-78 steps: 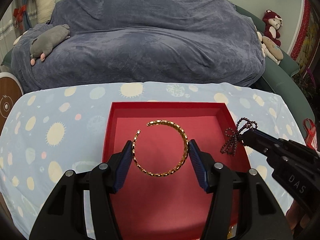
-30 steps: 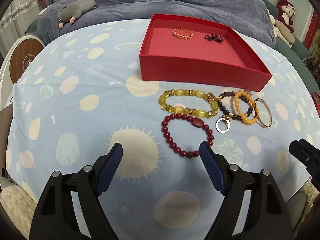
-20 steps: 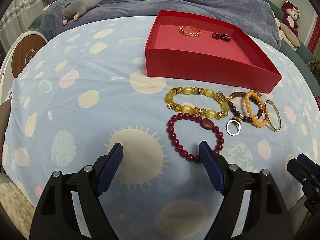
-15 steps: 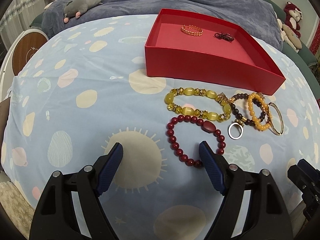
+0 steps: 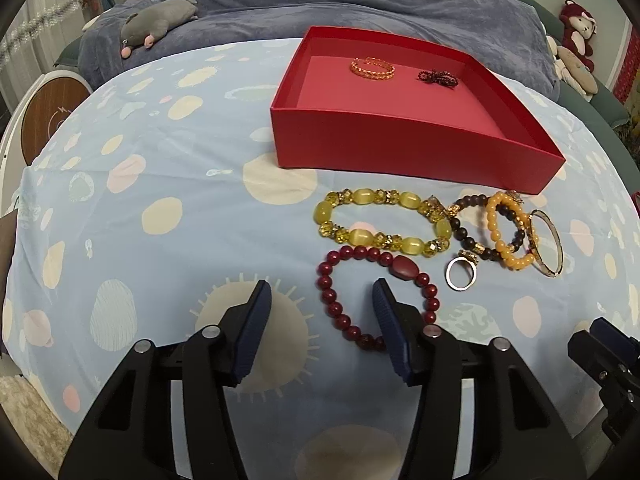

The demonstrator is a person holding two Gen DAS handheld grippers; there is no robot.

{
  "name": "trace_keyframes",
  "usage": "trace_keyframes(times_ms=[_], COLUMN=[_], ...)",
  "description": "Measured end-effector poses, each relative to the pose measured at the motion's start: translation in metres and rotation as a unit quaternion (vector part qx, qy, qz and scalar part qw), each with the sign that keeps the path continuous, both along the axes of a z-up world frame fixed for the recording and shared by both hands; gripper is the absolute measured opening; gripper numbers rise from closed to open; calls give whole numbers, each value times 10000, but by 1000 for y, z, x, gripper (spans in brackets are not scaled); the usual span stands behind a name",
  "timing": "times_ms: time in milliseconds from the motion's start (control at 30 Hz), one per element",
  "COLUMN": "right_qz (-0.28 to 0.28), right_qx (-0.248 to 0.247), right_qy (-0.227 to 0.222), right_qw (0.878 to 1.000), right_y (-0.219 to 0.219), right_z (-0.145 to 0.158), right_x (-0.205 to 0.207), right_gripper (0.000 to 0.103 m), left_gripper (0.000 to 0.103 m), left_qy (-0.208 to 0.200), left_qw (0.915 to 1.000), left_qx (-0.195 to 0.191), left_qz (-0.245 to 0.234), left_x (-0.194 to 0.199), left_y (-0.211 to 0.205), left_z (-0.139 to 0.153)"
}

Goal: Organize jewelry
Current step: 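Grasp the red bead bracelet with the left tool, then grasp the gold bangle with the right tool while the left tool holds the red bracelet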

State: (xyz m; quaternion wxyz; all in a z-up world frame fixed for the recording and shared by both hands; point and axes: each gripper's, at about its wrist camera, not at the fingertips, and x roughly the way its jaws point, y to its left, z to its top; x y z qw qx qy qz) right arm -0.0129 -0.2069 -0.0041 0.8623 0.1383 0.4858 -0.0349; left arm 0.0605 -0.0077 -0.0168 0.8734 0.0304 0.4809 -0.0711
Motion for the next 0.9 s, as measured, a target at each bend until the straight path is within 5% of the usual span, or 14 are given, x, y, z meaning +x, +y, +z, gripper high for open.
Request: trace_keyframes(times_ms=[267, 900], right_qz=[-58, -62], right_qx=[32, 89], right_qy=[-29, -141], right_qw=[10000, 9998], right_y=[-4, -9], right_z=[0, 4], right_x=[8, 54], right_gripper=[51, 51], left_gripper=[8, 8], left_qy=[-28, -124], left_qw=[9996, 9987], left_qx=[-140, -472], left_qz=[-240, -127], left_x=[0, -5], left_y=[-7, 7], left_z=[1, 19])
